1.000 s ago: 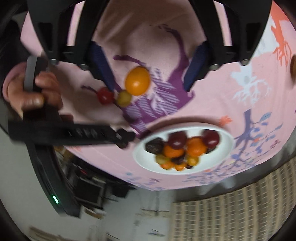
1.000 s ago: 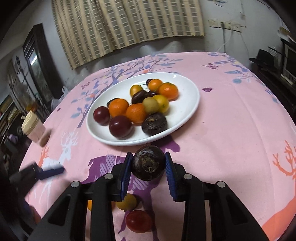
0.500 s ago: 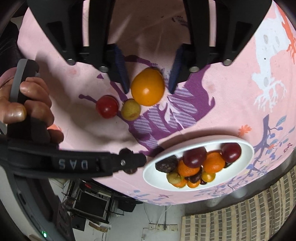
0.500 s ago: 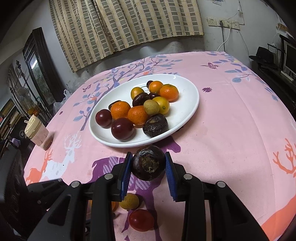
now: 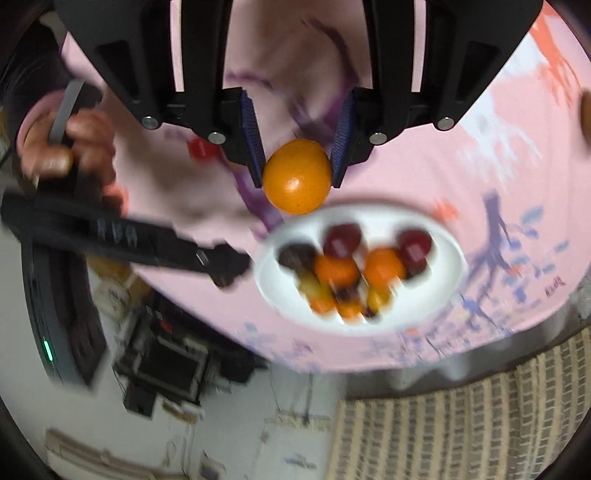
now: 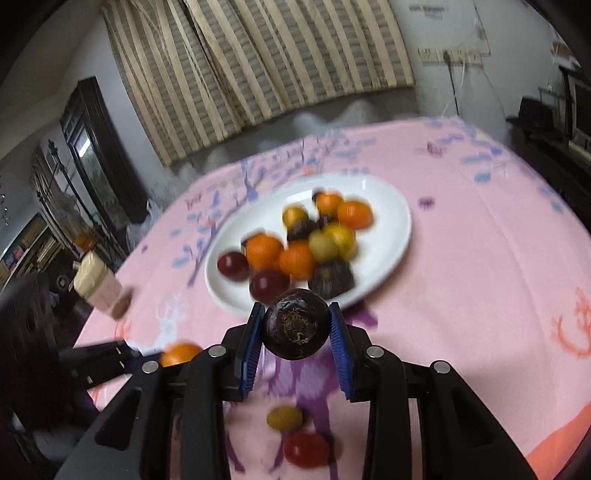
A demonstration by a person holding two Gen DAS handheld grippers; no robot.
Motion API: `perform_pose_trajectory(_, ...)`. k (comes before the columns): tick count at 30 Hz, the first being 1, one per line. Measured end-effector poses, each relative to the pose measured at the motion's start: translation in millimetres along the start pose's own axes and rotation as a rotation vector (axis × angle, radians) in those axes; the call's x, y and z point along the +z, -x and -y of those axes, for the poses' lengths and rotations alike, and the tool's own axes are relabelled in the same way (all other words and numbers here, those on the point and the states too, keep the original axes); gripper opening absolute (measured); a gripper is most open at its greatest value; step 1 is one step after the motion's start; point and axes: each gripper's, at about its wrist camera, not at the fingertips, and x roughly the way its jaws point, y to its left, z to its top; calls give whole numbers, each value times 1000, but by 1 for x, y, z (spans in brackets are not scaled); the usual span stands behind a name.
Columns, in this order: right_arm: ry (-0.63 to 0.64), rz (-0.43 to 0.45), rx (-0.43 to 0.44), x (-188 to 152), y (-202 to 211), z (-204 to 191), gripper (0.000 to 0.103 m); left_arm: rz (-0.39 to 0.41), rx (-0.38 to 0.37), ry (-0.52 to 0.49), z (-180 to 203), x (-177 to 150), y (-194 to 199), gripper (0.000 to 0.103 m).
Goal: Organize fruits
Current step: 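Carry the orange and plum to the white plate and release both, then grasp a red round fruit with the right tool while the left tool grasps a yellow fruit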
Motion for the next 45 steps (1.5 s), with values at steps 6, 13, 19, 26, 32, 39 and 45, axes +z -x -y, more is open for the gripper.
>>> perform_pose_trajectory(6,23,7,-41,45,-43,3,35,37,105,85,-54,64,-37,35)
perform_pose_trajectory(13,29,-7,-64,61,-84,10,44,-2,234,111,-80,98,-84,53)
perform_pose_trajectory(19,44,11,-43,54,-56,5,50,91,293,78,-65,91,-56,85)
perform_pose_trajectory(26,95,7,-25,17,-13,-4,62,115,316,78,-41,67,-11,98)
perform_pose_trajectory(32,88,-145,-14,-31,-4,3,66,84,329,125,-26,17,10,98)
perform_pose_trajectory(39,129,-226,-3,-63,1,-10,66,11,360,148,-27,-29,6,98)
perform_pose_trajectory(45,164,-245,-49,-72,2,-13,66,6,360,150,-27,-37,7,98)
